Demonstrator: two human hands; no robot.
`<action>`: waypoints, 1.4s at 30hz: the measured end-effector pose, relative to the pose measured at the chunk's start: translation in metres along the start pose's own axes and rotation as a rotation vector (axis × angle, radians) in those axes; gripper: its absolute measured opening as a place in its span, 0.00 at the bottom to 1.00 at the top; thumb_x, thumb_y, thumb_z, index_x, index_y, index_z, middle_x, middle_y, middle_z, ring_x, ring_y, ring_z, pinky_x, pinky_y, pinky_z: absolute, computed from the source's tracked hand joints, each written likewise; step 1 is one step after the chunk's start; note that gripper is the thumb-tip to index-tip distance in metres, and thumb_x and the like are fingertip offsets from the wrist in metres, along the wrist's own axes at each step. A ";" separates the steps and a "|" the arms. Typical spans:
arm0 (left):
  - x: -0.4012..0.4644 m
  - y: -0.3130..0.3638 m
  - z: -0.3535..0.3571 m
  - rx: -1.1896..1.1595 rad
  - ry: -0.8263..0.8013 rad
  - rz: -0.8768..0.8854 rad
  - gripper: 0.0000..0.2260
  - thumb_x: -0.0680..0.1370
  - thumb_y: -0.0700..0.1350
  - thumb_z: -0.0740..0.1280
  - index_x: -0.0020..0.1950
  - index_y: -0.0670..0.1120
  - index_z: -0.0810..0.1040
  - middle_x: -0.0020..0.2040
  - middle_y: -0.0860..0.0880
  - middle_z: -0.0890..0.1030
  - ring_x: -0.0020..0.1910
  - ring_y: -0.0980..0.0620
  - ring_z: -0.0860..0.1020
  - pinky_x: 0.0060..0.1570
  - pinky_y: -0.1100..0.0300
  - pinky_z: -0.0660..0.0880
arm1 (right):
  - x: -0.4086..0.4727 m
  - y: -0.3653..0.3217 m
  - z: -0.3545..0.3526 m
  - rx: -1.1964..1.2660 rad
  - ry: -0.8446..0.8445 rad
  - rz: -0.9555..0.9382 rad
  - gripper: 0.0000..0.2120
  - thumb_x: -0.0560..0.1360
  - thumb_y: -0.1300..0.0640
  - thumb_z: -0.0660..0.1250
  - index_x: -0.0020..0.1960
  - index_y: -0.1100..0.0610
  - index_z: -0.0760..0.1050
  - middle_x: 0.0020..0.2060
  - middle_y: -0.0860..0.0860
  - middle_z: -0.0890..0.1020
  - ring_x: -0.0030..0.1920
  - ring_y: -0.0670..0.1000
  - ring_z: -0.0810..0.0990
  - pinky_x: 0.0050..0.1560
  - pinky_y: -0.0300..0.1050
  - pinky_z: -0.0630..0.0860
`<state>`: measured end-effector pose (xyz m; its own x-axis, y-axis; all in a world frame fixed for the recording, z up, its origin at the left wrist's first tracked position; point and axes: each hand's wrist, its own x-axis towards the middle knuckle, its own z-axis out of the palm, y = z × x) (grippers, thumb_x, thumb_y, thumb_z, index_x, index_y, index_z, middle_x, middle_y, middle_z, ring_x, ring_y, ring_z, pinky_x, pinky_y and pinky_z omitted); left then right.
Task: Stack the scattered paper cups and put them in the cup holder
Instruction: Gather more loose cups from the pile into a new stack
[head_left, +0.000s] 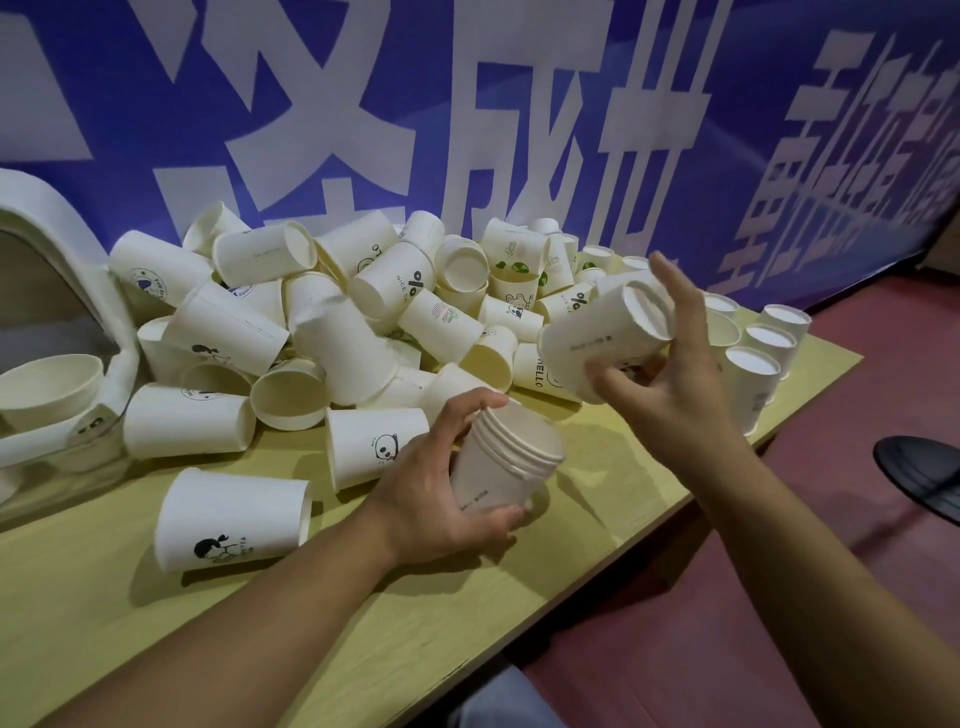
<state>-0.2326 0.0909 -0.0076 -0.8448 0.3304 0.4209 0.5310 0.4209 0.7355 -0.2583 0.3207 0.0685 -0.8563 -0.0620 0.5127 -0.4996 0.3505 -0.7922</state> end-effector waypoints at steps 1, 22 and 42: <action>0.000 0.000 0.000 -0.002 -0.009 -0.006 0.38 0.65 0.62 0.76 0.67 0.76 0.57 0.58 0.63 0.74 0.52 0.60 0.78 0.45 0.58 0.81 | -0.001 -0.001 0.004 0.000 0.024 -0.031 0.39 0.72 0.61 0.75 0.73 0.37 0.60 0.60 0.29 0.65 0.60 0.41 0.76 0.53 0.41 0.81; 0.000 0.002 0.000 -0.093 0.071 -0.088 0.53 0.64 0.62 0.74 0.75 0.73 0.39 0.58 0.73 0.74 0.54 0.66 0.79 0.48 0.70 0.77 | -0.027 0.004 0.046 0.251 -0.074 0.072 0.17 0.75 0.49 0.69 0.61 0.34 0.77 0.56 0.49 0.78 0.54 0.45 0.80 0.51 0.37 0.77; 0.000 -0.004 0.000 -0.145 0.118 -0.091 0.42 0.65 0.59 0.75 0.72 0.73 0.56 0.62 0.61 0.75 0.58 0.55 0.78 0.55 0.50 0.80 | 0.103 0.057 0.040 -1.191 -0.599 0.086 0.31 0.72 0.40 0.73 0.71 0.44 0.68 0.59 0.49 0.79 0.56 0.52 0.75 0.58 0.51 0.76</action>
<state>-0.2346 0.0892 -0.0102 -0.8953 0.1915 0.4021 0.4441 0.3154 0.8386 -0.3806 0.2967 0.0627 -0.9572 -0.2894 0.0093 -0.2866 0.9514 0.1129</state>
